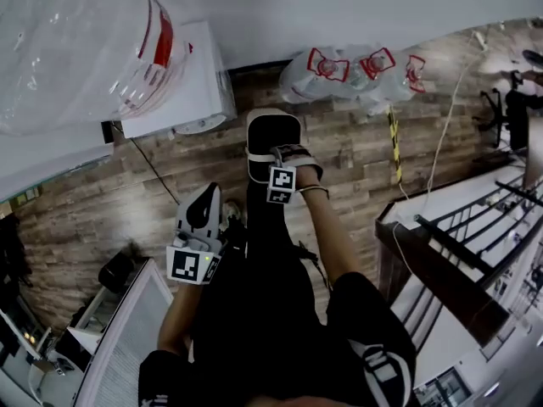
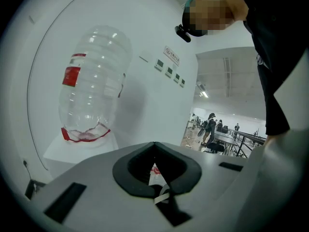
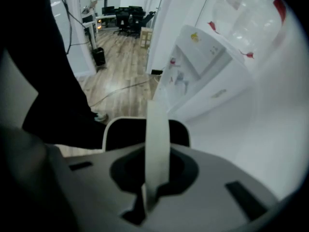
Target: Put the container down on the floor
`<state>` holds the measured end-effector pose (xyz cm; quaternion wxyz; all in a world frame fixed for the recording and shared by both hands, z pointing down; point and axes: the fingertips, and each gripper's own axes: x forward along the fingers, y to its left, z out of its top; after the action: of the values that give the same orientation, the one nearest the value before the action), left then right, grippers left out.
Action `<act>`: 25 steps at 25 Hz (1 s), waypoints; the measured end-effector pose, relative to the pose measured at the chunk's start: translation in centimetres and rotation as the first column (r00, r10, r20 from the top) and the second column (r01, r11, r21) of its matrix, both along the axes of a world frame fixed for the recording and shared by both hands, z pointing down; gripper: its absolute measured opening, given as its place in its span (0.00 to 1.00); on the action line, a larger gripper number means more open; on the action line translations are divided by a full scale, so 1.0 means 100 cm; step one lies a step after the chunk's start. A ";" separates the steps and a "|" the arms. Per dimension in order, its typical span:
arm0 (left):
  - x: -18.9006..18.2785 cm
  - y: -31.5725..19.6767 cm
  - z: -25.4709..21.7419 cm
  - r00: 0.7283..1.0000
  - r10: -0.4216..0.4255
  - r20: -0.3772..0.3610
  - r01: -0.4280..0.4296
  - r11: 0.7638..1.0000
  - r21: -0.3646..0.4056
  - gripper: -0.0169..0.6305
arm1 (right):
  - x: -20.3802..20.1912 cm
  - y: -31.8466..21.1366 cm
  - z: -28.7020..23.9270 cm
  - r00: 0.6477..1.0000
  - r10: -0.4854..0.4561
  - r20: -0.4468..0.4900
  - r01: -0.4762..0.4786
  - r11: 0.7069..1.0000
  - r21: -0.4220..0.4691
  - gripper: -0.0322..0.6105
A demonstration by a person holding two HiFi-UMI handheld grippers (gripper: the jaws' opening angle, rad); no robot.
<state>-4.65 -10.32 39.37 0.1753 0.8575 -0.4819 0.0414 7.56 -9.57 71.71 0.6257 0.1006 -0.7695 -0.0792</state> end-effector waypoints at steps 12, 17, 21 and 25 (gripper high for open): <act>0.010 -0.057 0.070 0.999 -0.035 0.005 0.035 0.998 -0.045 0.07 | -0.004 -0.092 0.123 1.000 -0.019 -0.006 0.019 1.000 0.004 0.10; 0.014 -0.070 0.091 0.999 -0.039 0.003 0.039 0.997 -0.069 0.07 | -0.016 -0.122 0.171 0.999 -0.049 -0.004 0.049 0.999 0.011 0.10; 0.015 -0.074 0.115 0.999 -0.035 0.014 0.036 0.994 -0.100 0.07 | -0.023 -0.141 0.213 0.999 -0.046 -0.007 0.046 0.999 0.010 0.10; 0.018 -0.080 0.137 0.999 -0.041 0.015 0.043 0.991 -0.124 0.07 | -0.030 -0.161 0.244 0.999 -0.038 0.004 0.038 0.999 0.009 0.10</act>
<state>-2.89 -18.32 53.02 0.2260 0.8344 -0.4973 0.0730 4.53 -25.66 96.15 0.6222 0.0890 -0.7721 -0.0941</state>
